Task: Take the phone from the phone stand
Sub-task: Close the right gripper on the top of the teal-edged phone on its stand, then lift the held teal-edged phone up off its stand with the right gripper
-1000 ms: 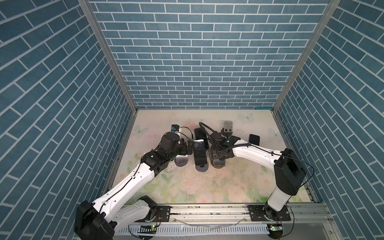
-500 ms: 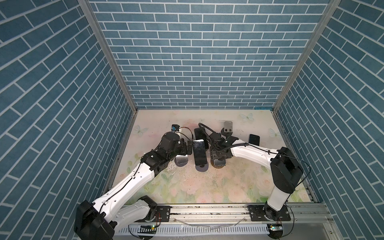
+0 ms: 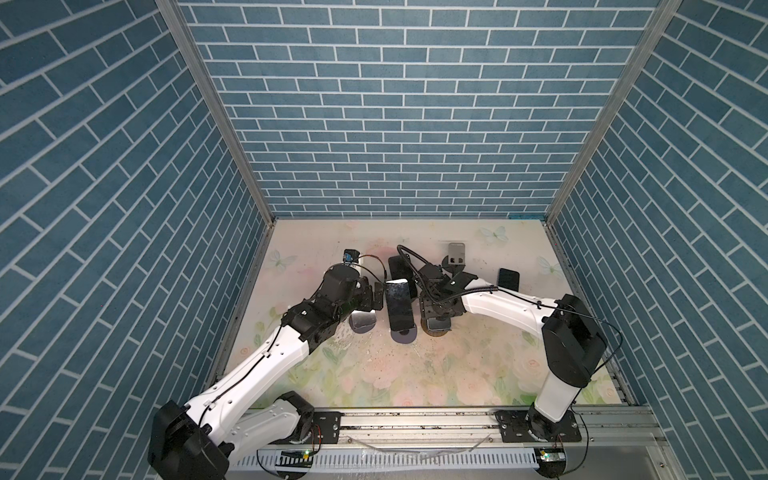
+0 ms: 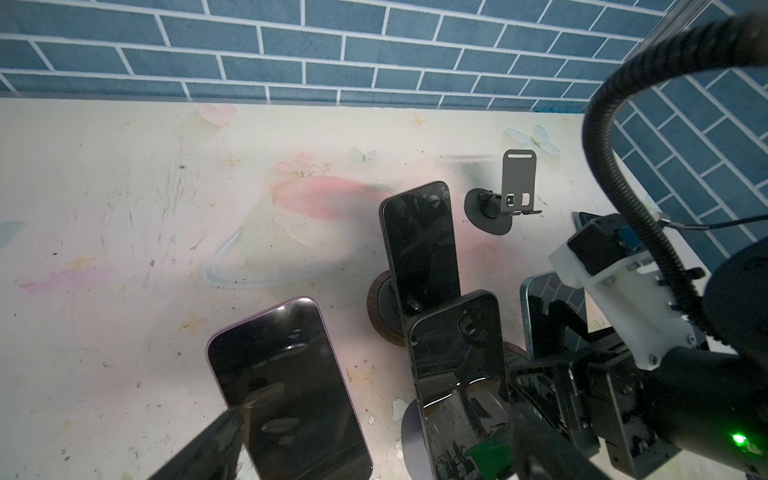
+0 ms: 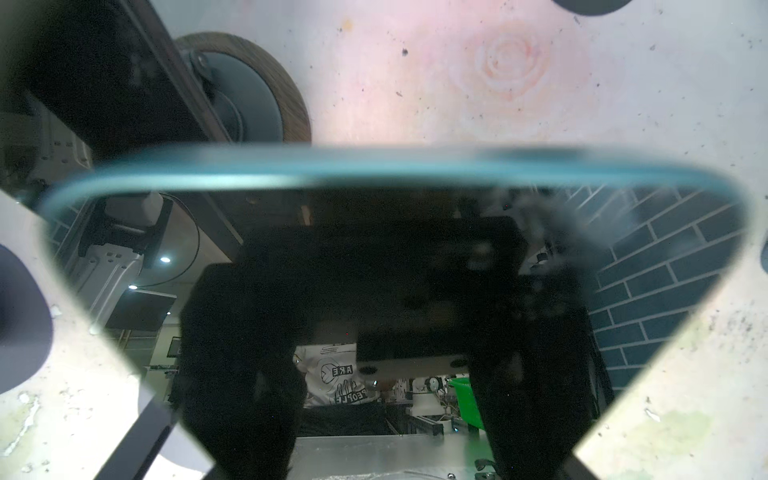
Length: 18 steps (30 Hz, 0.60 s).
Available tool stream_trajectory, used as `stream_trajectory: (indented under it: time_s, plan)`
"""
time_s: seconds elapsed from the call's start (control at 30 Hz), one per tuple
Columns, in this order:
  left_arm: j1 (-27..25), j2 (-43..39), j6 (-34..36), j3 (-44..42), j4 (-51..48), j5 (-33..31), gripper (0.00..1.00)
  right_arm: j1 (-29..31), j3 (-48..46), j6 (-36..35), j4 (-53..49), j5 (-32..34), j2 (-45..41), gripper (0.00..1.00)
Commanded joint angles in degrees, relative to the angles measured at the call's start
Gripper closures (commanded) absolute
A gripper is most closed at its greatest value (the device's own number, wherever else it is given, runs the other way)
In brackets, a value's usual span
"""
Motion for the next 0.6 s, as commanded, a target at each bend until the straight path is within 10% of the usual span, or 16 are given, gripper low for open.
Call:
stream_trajectory:
  time_s: [0.0,0.57]
  plan:
    - [-0.3,-0.2,0.8,0.0,-0.8,-0.8,0.00,-0.5,4.3,-0.6,0.7,1.6,-4.0,0.41]
    - [-0.3,0.5,1.2,0.3,-0.5,-1.1,0.00,-11.8,-3.9,-1.7,0.7,3.0,-16.1,0.42]
